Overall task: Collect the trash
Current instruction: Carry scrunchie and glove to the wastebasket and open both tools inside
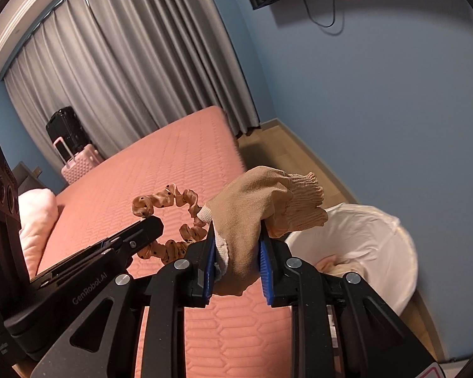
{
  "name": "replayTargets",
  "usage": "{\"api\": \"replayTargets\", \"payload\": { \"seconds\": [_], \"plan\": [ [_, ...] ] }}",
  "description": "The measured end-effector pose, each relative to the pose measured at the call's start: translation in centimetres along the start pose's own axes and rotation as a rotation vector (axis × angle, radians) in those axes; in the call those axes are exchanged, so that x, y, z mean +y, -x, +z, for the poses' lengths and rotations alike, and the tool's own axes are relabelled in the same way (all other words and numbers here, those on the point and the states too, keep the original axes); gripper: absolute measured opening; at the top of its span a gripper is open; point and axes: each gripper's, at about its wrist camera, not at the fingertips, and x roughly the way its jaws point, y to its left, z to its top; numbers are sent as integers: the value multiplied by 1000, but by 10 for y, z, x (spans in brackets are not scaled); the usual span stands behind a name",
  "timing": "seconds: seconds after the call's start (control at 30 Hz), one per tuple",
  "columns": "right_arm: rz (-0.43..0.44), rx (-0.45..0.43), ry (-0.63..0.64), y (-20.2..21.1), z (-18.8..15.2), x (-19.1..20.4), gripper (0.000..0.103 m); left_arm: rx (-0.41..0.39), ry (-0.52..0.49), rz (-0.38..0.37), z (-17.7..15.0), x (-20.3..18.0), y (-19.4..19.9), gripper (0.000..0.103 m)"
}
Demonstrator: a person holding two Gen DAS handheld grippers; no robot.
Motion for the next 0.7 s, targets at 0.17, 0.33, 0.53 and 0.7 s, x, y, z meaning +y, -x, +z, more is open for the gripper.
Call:
{"api": "replayTargets", "payload": {
  "seconds": [0.17,0.33,0.53,0.7],
  "plan": [
    [-20,-21,-16,15,2,-17,22,-2,-35,-20,0,-22,-2,6],
    [-38,-37,-37,25,2,-34,22,-1,-65,-38,0,-41,-4,7],
    [-58,-47,-56,32,2,-49,22,2,-93,-57,0,-59,-8,7],
    [-72,-48,-70,35,2,-60,22,19,-108,-78,-2,-70,-14,7]
  ]
}}
